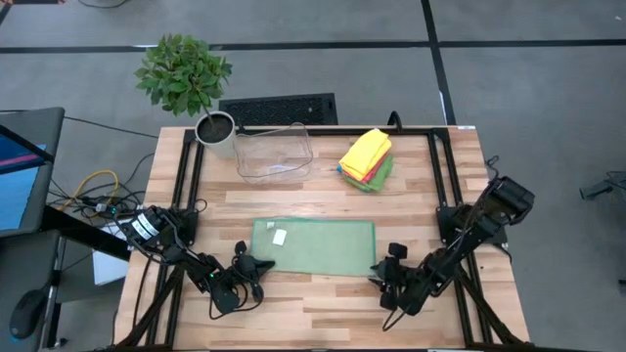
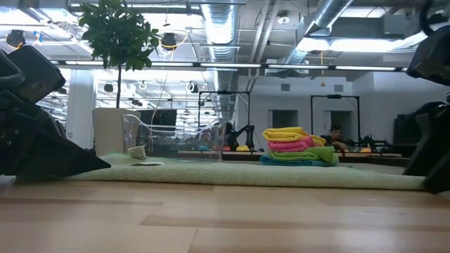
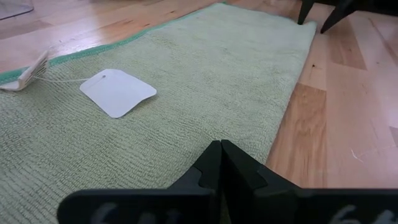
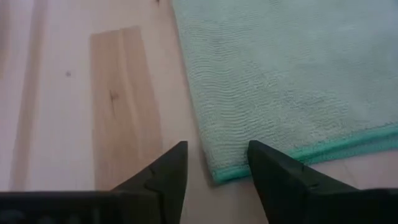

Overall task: Fold microfiber towels
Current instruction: Fold the light green microfiber cloth

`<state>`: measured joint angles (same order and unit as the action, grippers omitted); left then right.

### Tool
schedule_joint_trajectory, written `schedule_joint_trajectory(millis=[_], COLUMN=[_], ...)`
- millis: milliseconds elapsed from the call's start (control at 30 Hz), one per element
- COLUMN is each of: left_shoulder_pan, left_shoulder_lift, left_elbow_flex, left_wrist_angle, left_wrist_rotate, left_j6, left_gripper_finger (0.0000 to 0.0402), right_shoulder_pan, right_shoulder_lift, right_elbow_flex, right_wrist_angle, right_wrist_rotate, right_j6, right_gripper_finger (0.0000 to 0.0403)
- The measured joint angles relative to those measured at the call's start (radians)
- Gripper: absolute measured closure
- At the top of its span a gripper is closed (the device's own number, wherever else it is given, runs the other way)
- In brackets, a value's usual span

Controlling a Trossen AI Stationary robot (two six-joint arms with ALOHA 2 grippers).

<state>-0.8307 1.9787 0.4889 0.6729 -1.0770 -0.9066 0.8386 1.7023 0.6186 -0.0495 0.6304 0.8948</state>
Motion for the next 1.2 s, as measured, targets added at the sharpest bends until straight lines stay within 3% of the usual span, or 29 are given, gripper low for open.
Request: schedule_joint_trajectory(millis=[233, 400, 533, 800, 967, 1200], left_shoulder_pan=[0.0, 0.0, 0.0, 0.0, 0.0, 0.0], left_shoulder_lift=[0.0, 0.0, 0.0, 0.0, 0.0, 0.0], left_elbow_flex=[0.0, 0.0, 0.0, 0.0, 0.0, 0.0], left_wrist_angle=[0.0, 0.0, 0.0, 0.0, 0.0, -0.001], left_wrist_rotate=[0.0, 0.001, 0.002, 0.0, 0.0, 0.0], left_j6=[0.002, 0.003, 0.004, 0.004, 0.004, 0.004], left_gripper_finger=[0.0401, 0.0401, 0.0401, 0.0401, 0.0401, 0.0401], right_shoulder_pan=[0.012, 0.003, -0.023, -0.17, -0.268, -0.359], right_shoulder_lift=[0.043, -0.012, -0.077, -0.123, -0.056, 0.105], right_elbow_flex=[0.006, 0.037, 0.09, 0.234, 0.302, 0.437], right_wrist_angle=[-0.006, -0.14, -0.222, -0.223, -0.088, 0.01], right_wrist_rotate=[0.03, -0.018, -0.035, -0.017, -0.088, -0.179], right_j6=[0.045, 0.033, -0.085, -0.414, -0.625, -0.792], right_gripper_finger=[0.0244, 0.0328, 0.0387, 0.0371, 0.0386, 0.0364])
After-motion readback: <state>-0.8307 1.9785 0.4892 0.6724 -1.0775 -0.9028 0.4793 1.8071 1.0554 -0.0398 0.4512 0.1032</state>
